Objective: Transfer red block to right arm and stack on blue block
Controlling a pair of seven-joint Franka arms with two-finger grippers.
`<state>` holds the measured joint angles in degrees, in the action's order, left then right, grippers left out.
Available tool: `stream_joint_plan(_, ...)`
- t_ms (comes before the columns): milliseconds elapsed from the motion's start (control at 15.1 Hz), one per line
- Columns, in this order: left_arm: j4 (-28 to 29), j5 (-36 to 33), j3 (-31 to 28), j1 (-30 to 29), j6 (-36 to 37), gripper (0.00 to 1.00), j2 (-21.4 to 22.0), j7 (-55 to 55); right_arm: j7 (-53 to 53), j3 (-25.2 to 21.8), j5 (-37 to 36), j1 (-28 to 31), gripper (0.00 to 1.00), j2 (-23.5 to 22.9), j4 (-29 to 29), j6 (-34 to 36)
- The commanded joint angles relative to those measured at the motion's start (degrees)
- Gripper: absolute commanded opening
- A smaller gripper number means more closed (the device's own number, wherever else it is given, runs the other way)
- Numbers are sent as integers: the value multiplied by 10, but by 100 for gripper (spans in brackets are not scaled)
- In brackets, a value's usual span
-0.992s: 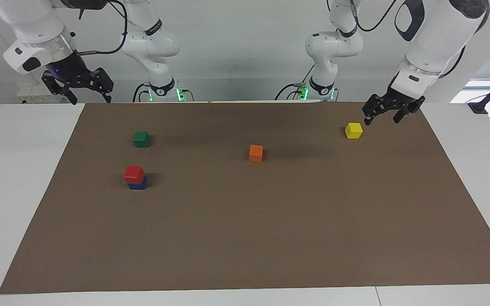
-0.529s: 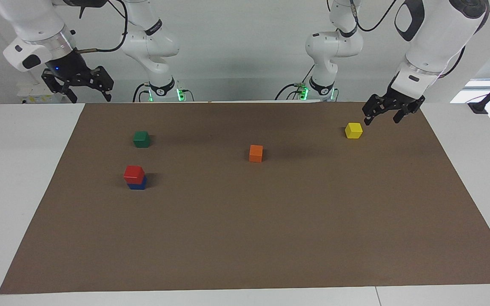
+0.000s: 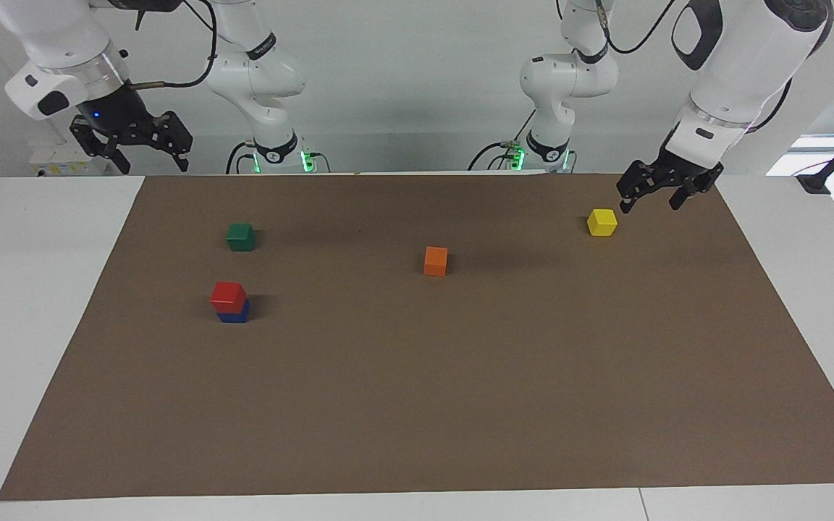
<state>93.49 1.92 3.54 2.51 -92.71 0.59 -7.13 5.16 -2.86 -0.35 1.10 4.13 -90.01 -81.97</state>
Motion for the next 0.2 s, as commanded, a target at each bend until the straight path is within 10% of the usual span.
stream_joint_plan(0,6,8,0,-4,5,100,9,2,8,4,-11,7,100,14,-19,-10)
stream_joint_plan(132,6,8,0,-4,5,100,10,3,9,4,-13,7,100,14,-18,-10)
